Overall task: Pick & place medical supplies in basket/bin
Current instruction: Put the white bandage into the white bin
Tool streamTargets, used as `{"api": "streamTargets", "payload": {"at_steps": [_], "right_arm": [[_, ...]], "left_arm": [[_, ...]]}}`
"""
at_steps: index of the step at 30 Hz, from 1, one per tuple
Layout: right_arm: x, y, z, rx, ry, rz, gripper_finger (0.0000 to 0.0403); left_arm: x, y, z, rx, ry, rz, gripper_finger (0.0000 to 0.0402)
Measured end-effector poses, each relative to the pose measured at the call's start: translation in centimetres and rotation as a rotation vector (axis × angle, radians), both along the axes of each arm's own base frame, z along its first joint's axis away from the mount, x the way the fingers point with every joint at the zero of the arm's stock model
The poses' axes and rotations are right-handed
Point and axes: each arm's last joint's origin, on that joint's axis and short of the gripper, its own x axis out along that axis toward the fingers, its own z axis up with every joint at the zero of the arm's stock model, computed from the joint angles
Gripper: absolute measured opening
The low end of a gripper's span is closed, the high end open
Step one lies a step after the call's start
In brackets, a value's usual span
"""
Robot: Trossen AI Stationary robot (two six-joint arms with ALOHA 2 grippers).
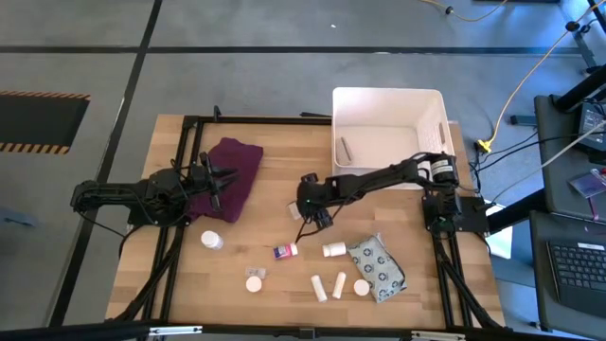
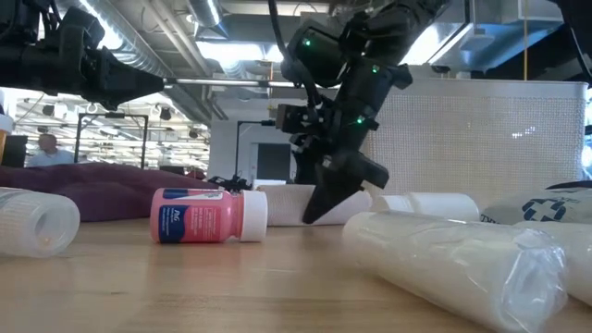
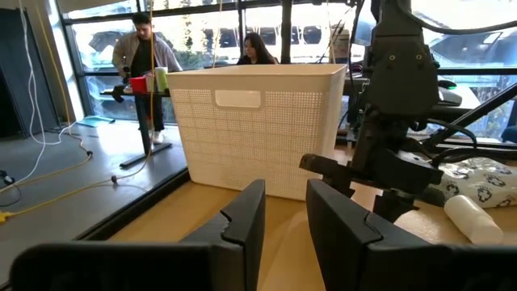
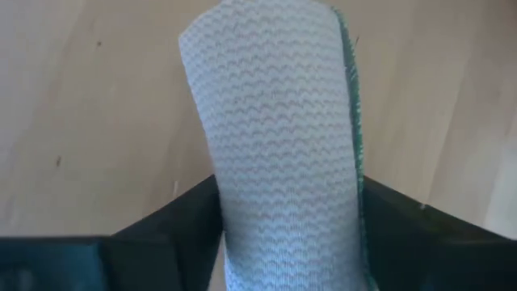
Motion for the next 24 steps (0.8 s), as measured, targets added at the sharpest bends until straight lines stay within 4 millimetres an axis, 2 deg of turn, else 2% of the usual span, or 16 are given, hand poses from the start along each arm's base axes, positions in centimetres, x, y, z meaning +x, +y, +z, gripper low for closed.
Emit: {"api": "streamTargets", "payload": {"at_steps": [6,10,17,21,24], "right_arm": [[0.2,0.0,0.3,0.010,0.000,-0.006,0.0145],[1.2,1.0,2.5,0.137,0.000,0.055,0.0112],[3.5,2.2,9.7,0.390,-0.065,0.095,0.0120],[3.7,2.0,14.6,0.399,-0.083,0.035,0.0122],[3.4,1.8,18.1,0.327,-0.109,-0.008,0.0123]], "left_arm": [[0.0,0.0,0.0,0.000,0.000,0.000,0.0088],[0.0,0.0,0.0,0.000,0.000,0.000,0.0088],[0.0,0.0,0.0,0.000,0.000,0.000,0.0088],[0.0,0.0,0.0,0.000,0.000,0.000,0.0088],[0.0,0.0,0.0,0.000,0.000,0.000,0.0088]]}}
